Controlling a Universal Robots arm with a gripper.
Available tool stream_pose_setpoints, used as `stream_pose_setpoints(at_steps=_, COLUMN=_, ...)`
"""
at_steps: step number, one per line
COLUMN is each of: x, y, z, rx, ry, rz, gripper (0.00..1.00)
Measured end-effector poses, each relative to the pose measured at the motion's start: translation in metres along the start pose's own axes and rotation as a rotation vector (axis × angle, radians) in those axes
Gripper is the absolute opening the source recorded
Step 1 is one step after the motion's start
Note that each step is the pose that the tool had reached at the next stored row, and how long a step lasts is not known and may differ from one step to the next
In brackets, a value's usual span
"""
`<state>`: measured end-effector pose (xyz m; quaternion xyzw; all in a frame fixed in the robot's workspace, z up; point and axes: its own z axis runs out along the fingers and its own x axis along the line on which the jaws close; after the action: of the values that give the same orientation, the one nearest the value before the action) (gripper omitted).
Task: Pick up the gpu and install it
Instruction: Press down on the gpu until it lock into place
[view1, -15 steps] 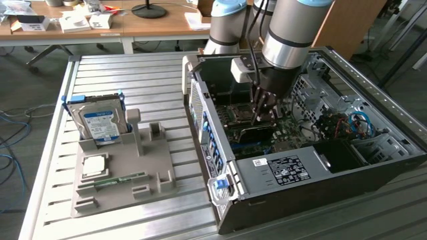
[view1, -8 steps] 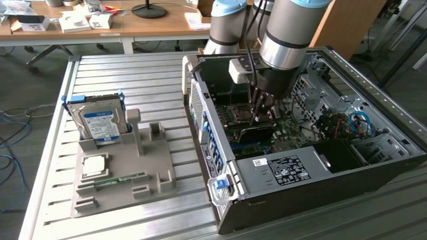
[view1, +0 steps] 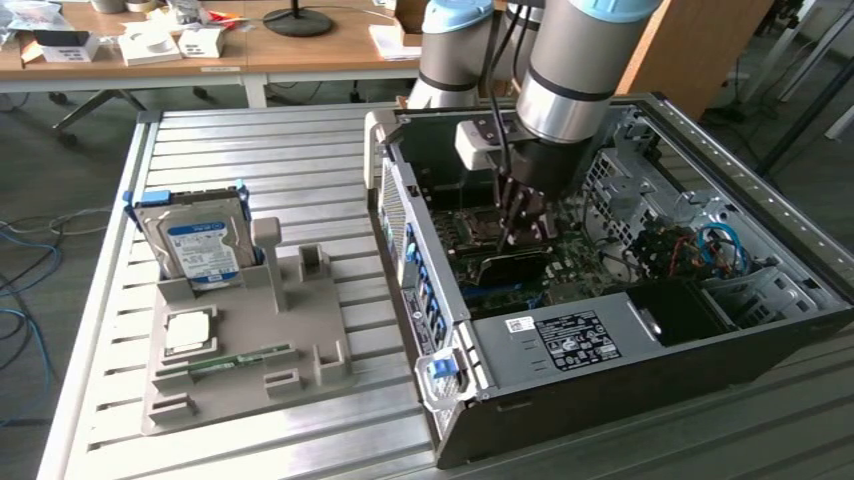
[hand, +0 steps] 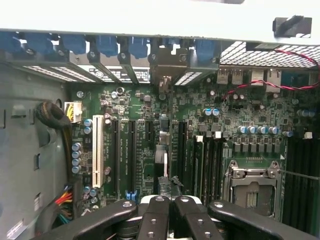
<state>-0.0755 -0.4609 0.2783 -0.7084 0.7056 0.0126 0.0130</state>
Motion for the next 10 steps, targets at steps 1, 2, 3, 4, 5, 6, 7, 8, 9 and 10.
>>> stream_pose_setpoints(at_steps=1, x=-0.0001, y=0.0, z=0.0011, rx=0.0, ry=-0.0001, rz=0.0, gripper=0.11)
stream_pose_setpoints(at_steps=2, x=-0.0002, y=0.0, z=0.002, rx=0.0001, ry=-0.0001, rz=0.0, gripper=0.11)
stream_pose_setpoints(at_steps=3, x=-0.0003, y=0.0, z=0.0021, rx=0.0, ry=0.0, rz=0.0, gripper=0.11)
stream_pose_setpoints(at_steps=4, x=-0.0003, y=0.0, z=0.0021, rx=0.0, ry=0.0001, rz=0.0, gripper=0.11)
stream_pose_setpoints(at_steps=5, x=-0.0003, y=0.0, z=0.0021, rx=-0.0001, ry=0.0001, rz=0.0, gripper=0.11)
stream_pose_setpoints(at_steps=6, x=-0.0008, y=0.0001, z=0.0024, rx=0.0, ry=0.0, rz=0.0, gripper=0.11)
stream_pose_setpoints(at_steps=7, x=-0.0019, y=0.0002, z=0.0028, rx=0.0001, ry=-0.0002, rz=0.0, gripper=0.11)
stream_pose_setpoints(at_steps=8, x=-0.0032, y=0.0001, z=0.0031, rx=0.0001, ry=-0.0001, rz=0.0, gripper=0.11)
stream_pose_setpoints(at_steps=9, x=-0.004, y=0.0001, z=0.0032, rx=0.0, ry=-0.0001, rz=0.0, gripper=0.11)
stream_pose_setpoints(at_steps=10, x=-0.0041, y=0.0, z=0.0034, rx=0.0001, ry=-0.0002, rz=0.0, gripper=0.11)
